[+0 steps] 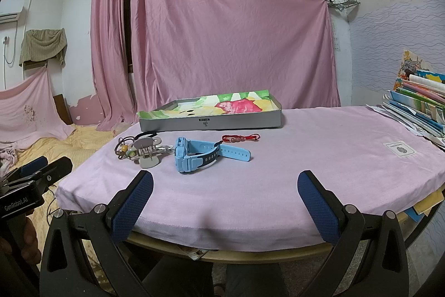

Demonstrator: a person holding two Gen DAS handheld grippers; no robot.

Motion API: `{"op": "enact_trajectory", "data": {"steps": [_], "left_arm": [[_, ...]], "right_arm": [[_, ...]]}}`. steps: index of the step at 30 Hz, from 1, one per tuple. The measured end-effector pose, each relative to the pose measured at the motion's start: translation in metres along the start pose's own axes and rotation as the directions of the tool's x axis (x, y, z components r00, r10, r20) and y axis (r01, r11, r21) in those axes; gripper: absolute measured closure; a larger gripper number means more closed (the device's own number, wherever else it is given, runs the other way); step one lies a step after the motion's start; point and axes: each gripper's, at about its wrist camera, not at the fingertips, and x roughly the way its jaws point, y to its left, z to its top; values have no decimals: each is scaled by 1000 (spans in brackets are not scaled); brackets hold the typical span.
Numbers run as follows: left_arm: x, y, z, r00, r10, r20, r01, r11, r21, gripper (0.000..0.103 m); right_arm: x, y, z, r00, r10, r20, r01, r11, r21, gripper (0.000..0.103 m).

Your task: Organize jewelry

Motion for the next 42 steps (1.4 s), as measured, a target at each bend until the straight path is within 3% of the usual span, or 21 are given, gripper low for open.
{"op": "enact_trajectory", "data": {"steps": [42], "left_arm": [[0,1,-1,1000,1,3,-1,1000,-3,0]], "right_arm": [[-1,-5,2,1000,-5,2,5,1000,3,1]]}}
